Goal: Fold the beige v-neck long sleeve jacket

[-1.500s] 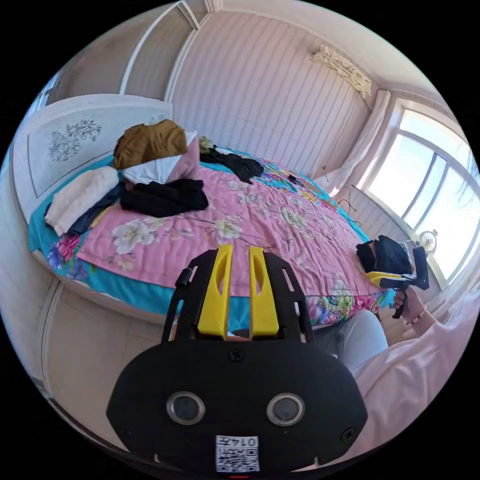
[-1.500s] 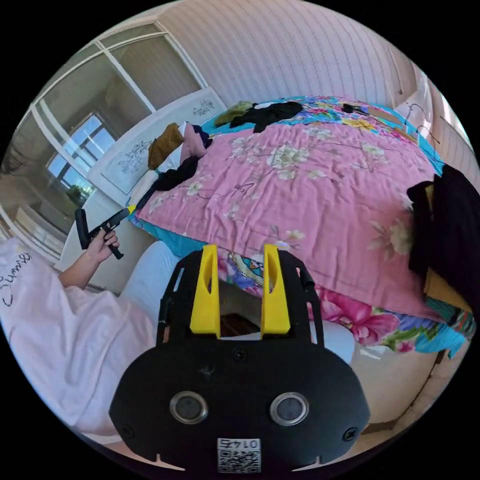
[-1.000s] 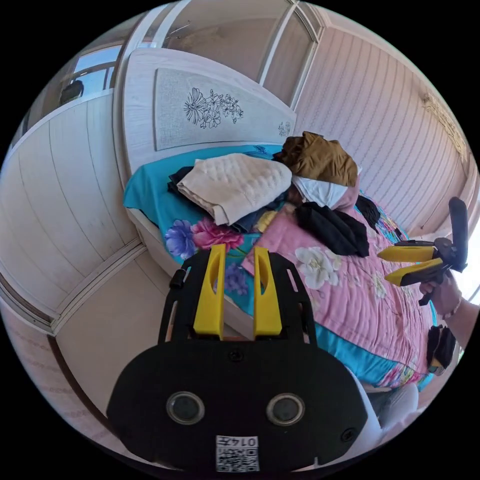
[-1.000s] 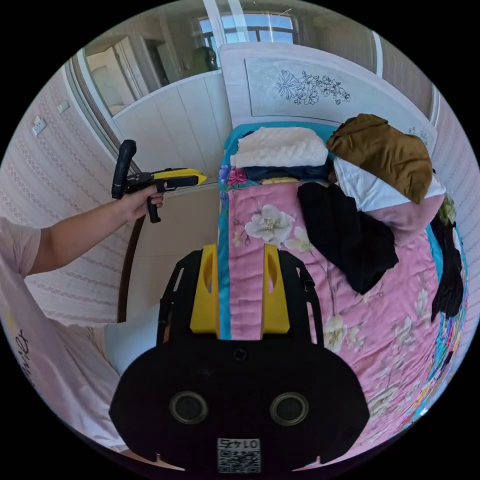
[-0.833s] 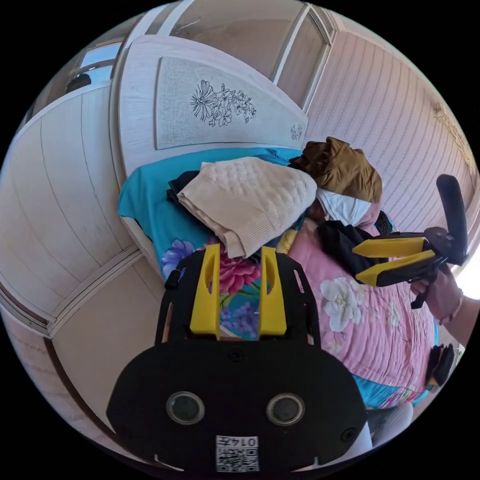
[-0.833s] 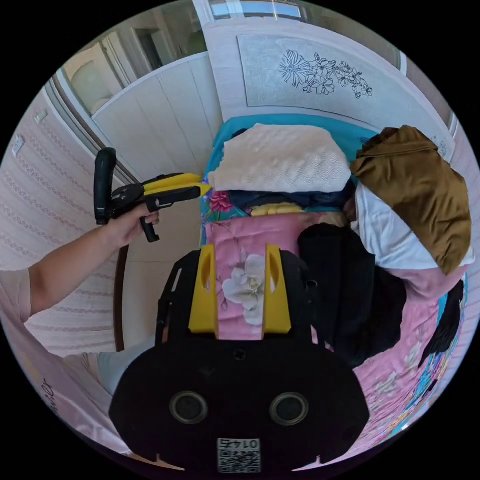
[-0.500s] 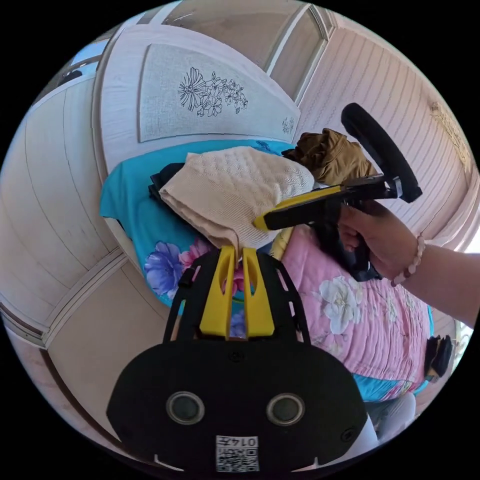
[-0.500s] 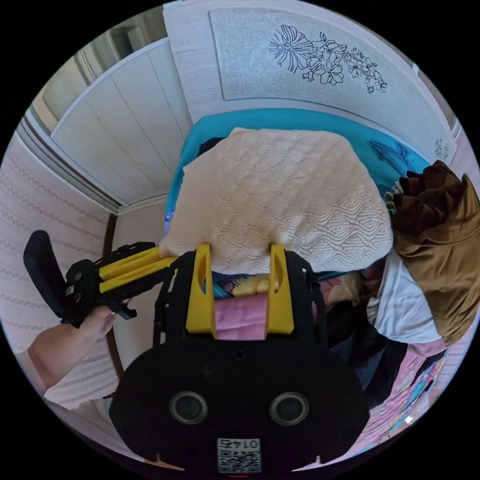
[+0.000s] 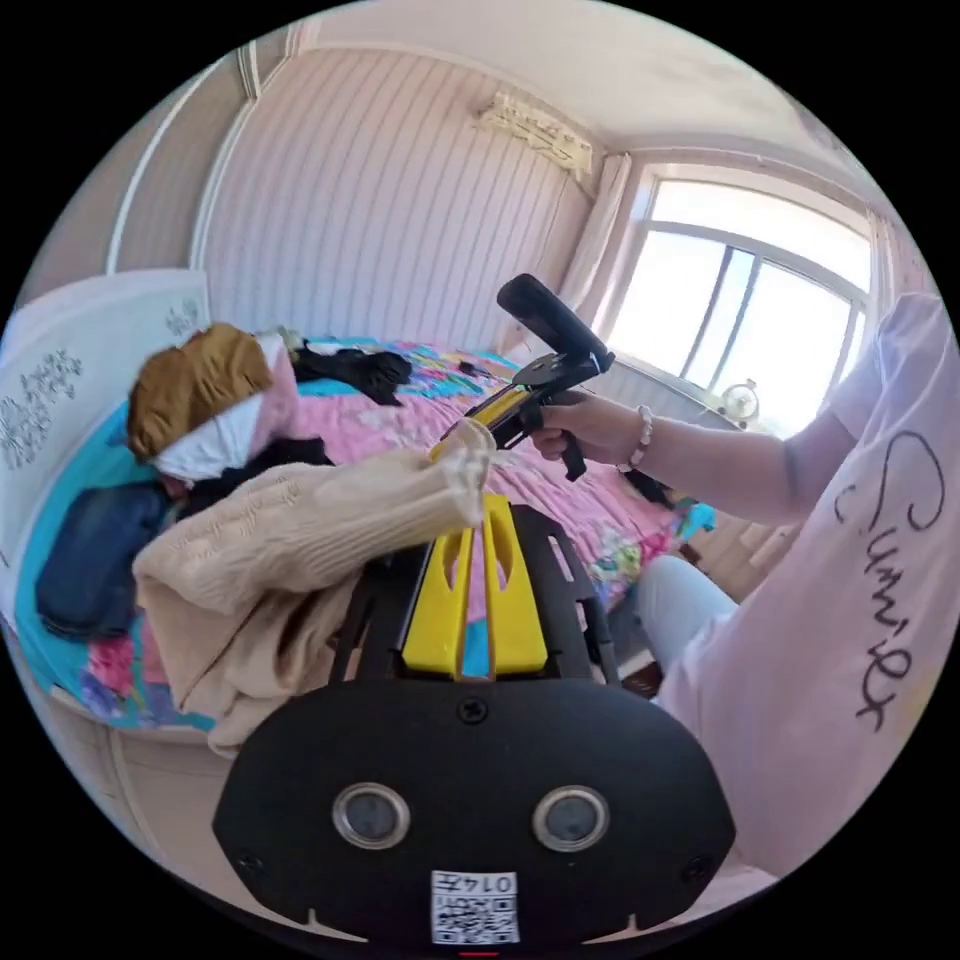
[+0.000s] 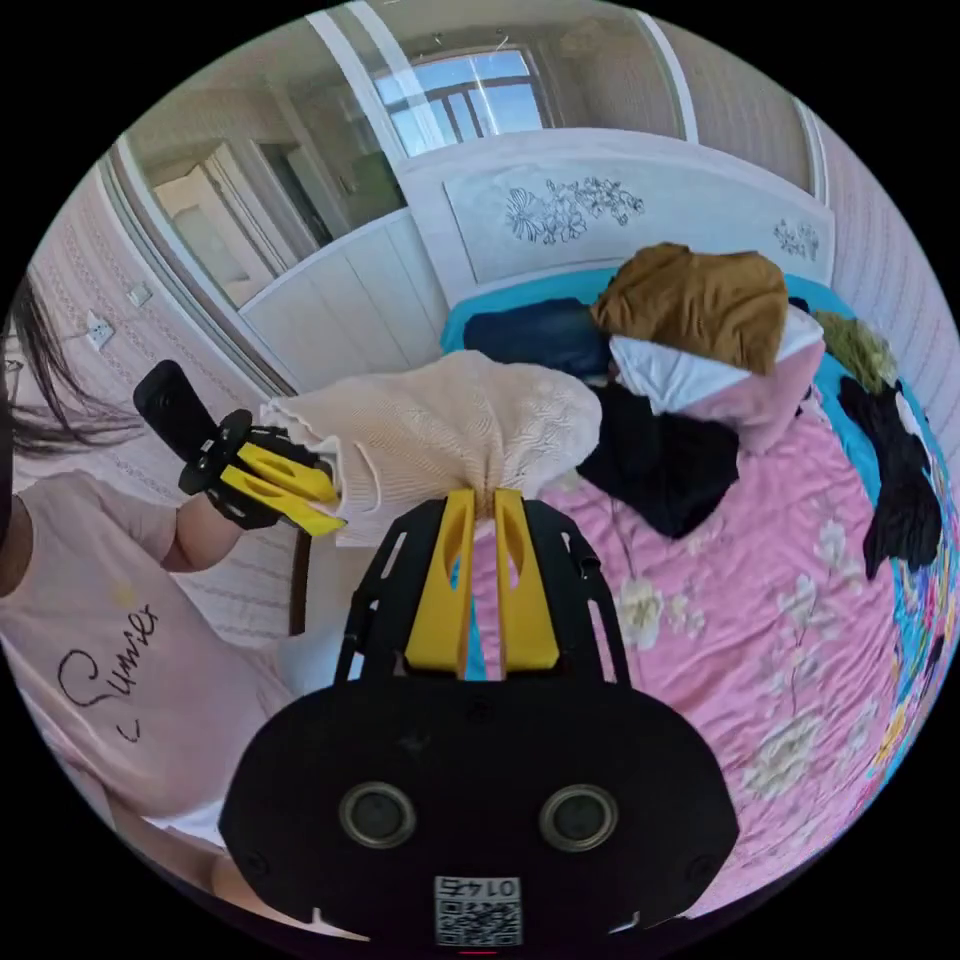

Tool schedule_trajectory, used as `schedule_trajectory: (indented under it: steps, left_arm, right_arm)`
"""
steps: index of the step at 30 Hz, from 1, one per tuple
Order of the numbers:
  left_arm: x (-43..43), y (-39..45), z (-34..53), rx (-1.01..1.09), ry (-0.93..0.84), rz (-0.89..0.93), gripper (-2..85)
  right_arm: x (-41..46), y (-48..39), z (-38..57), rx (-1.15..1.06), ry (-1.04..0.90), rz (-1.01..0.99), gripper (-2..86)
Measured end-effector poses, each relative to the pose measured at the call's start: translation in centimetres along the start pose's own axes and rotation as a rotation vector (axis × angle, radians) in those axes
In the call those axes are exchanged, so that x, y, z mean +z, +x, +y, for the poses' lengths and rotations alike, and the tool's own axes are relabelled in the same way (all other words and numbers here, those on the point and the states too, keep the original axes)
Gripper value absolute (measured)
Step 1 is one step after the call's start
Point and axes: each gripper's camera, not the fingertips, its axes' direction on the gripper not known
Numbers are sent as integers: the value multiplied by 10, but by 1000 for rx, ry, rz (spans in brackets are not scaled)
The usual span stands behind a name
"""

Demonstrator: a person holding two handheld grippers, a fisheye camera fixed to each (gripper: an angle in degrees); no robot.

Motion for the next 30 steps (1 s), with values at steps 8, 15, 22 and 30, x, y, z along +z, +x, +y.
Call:
schedule_trajectory:
  steps: [8,15,22,30]
  left_arm:
    - [40,26,98,-414,-237,-30,-6]
    - [10,-2,94,-501,-204,-392,52]
    - [54,-63,80,-655,-193,-329,70]
    - [28,-8,-9,-353,-69,-297,-3]
  right_arm:
    - [63,10,208,458,-201,-32,10]
    - [79,-27,200,235,-109,-40,94]
    - [135,-27,191,132,-310,69,111]
    - [36,5,267,226,-38,-49,35]
